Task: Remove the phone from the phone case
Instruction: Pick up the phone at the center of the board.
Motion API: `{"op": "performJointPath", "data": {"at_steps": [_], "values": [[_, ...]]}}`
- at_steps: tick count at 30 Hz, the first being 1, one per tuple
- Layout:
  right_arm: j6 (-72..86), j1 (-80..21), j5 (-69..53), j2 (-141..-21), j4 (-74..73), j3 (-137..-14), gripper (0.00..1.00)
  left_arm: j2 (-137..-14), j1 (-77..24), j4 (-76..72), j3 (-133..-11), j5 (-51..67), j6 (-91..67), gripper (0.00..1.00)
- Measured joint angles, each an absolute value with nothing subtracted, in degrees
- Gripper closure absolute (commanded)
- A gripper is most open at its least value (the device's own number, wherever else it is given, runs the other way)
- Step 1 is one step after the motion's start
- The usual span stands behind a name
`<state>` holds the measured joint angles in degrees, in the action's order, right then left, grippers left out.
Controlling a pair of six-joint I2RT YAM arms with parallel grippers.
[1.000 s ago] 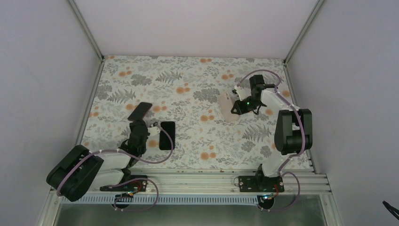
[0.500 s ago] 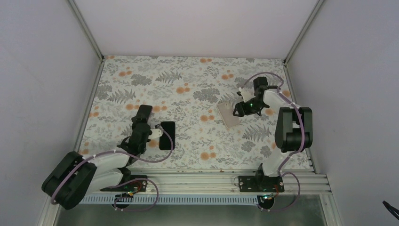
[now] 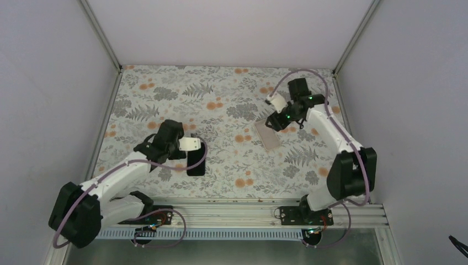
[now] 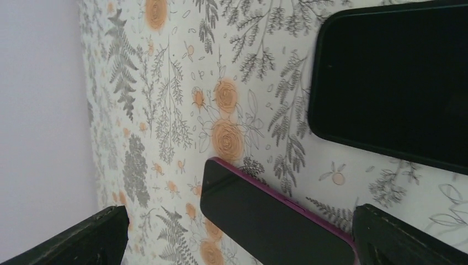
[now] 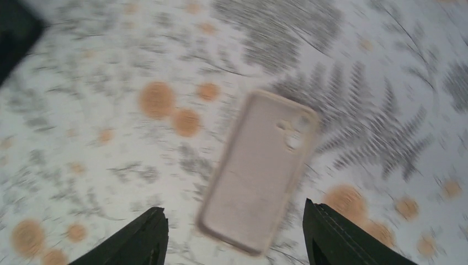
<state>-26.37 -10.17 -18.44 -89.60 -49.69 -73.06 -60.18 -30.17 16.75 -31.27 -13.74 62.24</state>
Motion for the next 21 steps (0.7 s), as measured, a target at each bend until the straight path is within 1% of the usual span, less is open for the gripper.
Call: {"op": "performJointPath", "data": {"at_steps": [1,2,3,4,6,7,8,10,12,14,17,21], "values": [[-27.5,-11.7,-19.1,-88.5,-50.2,-72.9,0.44,-61.5,-29.4,17.6,-32.8,-12.9,62.0,0.03],[-29.1,-14.2,-19.7,-86.8,-50.3,-72.2,0.51,-63.2,-28.5,18.4,-34.4,-11.7,61.8,0.09],[-30.5,-17.1,-20.5,-84.9,-50.7,-71.2,0.62,-65.7,-27.1,19.4,-36.7,-10.1,61.3,0.18],[-31.6,-20.0,-21.1,-83.2,-50.9,-70.0,0.68,-68.2,-26.0,20.1,-38.9,-8.9,60.5,0.3],[-33.6,-25.1,-22.6,-80.6,-51.5,-68.1,0.89,-74.4,-23.6,21.3,-44.2,-6.1,59.2,0.58],[-34.3,-28.0,-23.7,-79.4,-51.8,-67.4,0.95,-77.5,-22.4,22.0,-47.0,-4.7,58.5,0.71],[-35.0,-30.1,-24.9,-78.5,-52.0,-66.8,0.97,-79.9,-21.7,22.3,-49.0,-3.6,57.7,0.78],[-35.8,-33.3,-26.8,-77.1,-52.1,-66.1,0.97,-84.7,-20.5,23.1,-52.9,-1.1,56.8,0.84],[-36.0,-36.9,-27.9,-76.0,-51.9,-65.5,0.97,-89.0,-20.0,24.8,-56.0,1.4,56.1,0.93],[-36.1,-41.2,-28.5,-76.2,-50.9,-64.9,0.97,-93.5,-19.9,27.5,-59.2,3.9,55.4,0.98],[-36.0,-47.8,-28.5,-78.7,-49.5,-64.4,0.97,-100.3,-19.9,32.4,-63.8,7.4,54.5,0.98],[-35.9,-54.6,-27.5,-85.3,-47.1,-64.2,0.97,-105.9,-19.9,36.7,-65.3,10.6,54.0,0.98]]}}
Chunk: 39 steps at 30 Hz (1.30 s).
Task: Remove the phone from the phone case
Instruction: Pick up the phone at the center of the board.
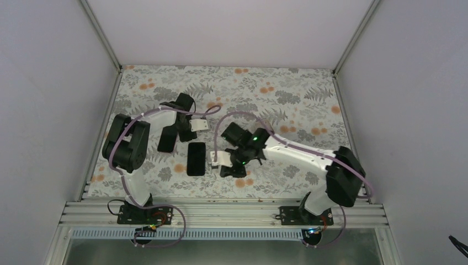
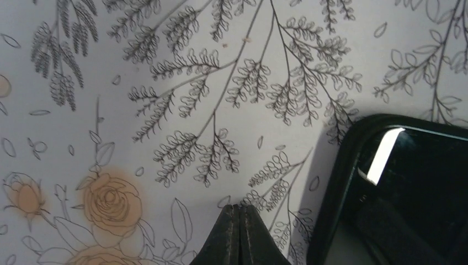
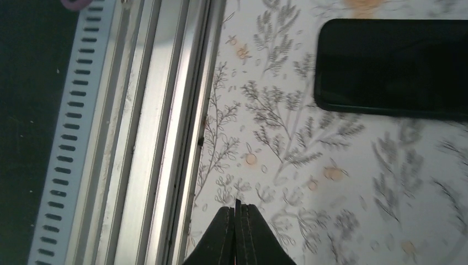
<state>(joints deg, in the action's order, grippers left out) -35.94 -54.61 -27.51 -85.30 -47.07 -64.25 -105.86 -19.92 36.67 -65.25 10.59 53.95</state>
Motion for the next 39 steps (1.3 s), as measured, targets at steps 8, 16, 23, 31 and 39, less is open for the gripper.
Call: {"op": "performJointPath", "data": {"at_steps": [8,16,23,31,39], "values": [[-35.8,-61.4,-25.3,-97.8,-42.4,-69.4,0.97,-107.1,-18.5,39.1,-66.7,13.2,53.4,0.98],[-35.7,-63.8,-24.3,-109.0,-37.6,-74.9,0.97,-107.4,-18.1,38.8,-66.4,14.3,53.3,0.98],[-34.5,-64.2,-22.6,-111.4,-34.0,-74.8,0.97,-106.7,-18.0,37.6,-65.1,14.4,53.4,0.98],[-32.7,-64.5,-19.4,-113.9,-30.9,-74.9,0.96,-105.1,-18.0,34.9,-62.2,14.4,53.5,0.98],[-30.7,-62.9,-15.9,-114.7,-30.3,-74.7,0.96,-103.5,-18.0,32.6,-59.7,14.3,53.5,0.98]]}}
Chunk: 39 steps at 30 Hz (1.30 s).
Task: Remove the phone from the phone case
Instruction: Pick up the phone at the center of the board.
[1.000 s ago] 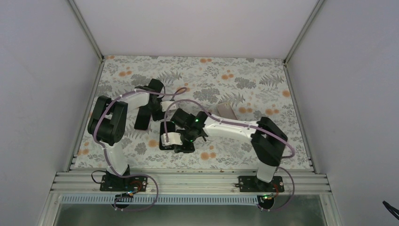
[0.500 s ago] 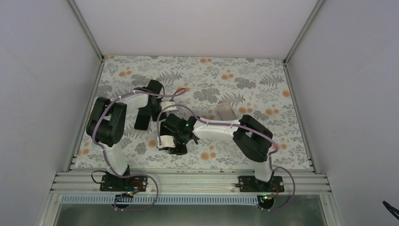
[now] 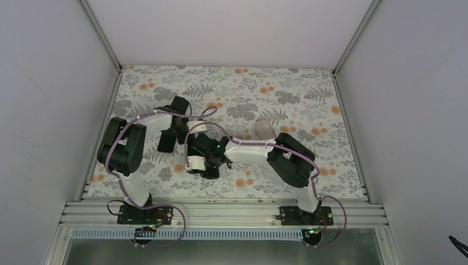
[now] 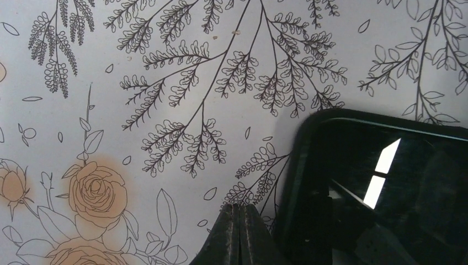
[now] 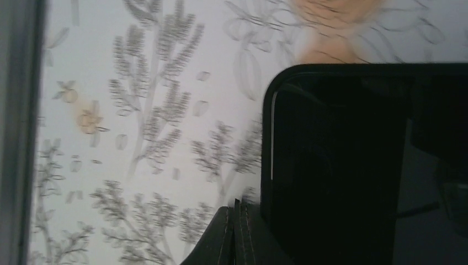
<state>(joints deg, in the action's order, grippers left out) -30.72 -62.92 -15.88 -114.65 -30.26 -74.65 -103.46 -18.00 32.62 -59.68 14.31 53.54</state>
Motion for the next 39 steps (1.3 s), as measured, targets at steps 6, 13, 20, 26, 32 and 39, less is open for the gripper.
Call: {"op": "performJointPath", "data": {"at_steps": [6,13,20,26,32,39], "values": [[-28.6,-58.7,-16.5,-114.4,-31.0,-74.1,0.96,-102.5,-17.6,31.1,-58.3,13.1,53.7,0.98],[-28.3,-55.1,-17.0,-114.1,-32.8,-74.1,0.96,-100.7,-17.3,28.4,-55.6,10.9,53.5,0.98],[-29.9,-47.9,-12.2,-113.1,-35.8,-74.1,0.96,-98.6,-17.5,29.3,-53.8,9.5,53.0,0.98],[-32.6,-42.6,-6.9,-111.2,-32.6,-74.5,0.52,-97.5,-18.8,33.4,-53.6,12.0,52.0,0.68],[-38.3,-43.5,-9.3,-106.6,-36.1,-76.5,0.15,-97.6,-16.4,37.2,-54.4,15.4,50.5,0.33],[-48.0,-43.2,-11.4,-105.1,-36.8,-76.4,0.01,-95.9,-10.1,42.1,-57.6,13.2,49.2,0.03]]}}
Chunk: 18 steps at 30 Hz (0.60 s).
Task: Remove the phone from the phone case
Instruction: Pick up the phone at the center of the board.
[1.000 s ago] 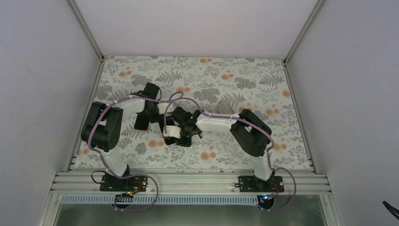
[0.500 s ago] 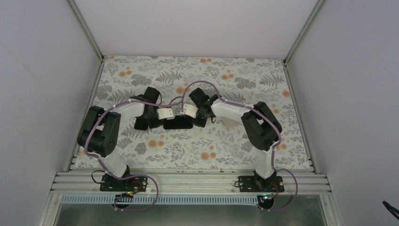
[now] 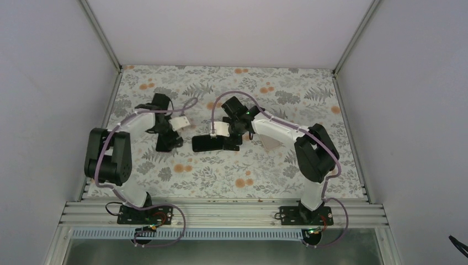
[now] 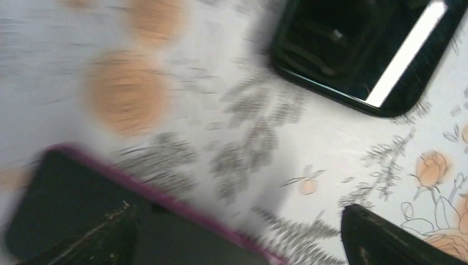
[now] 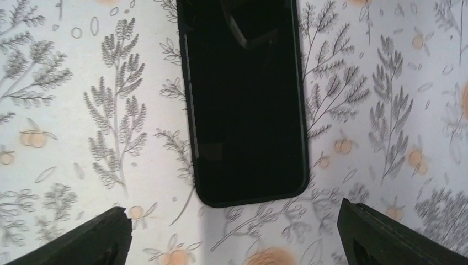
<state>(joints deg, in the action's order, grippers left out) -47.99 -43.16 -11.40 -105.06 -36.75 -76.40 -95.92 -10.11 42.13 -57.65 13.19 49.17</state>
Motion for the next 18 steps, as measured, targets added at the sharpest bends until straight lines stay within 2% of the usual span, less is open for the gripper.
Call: {"op": "performJointPath", "data": {"at_steps": [1,9,13,18], "values": [[-49.1,-42.9,-12.0,-105.9,-37.4,-77.4,0.0,-94.9,-9.0,42.7,-58.9,13.1,49.0,0.0],[-52.9,-41.9,-15.6,-116.8,-39.7,-87.9,0.0,-83.2,-4.6,42.6,-67.8,13.2,45.7,0.0],[-53.1,-42.0,-16.6,-122.1,-41.9,-93.3,0.0,-82.2,-4.3,42.2,-68.1,13.3,43.9,0.0],[-53.0,-42.4,-17.2,-123.7,-44.0,-93.8,0.0,-82.5,-3.3,42.1,-68.1,13.4,42.3,0.0]]}}
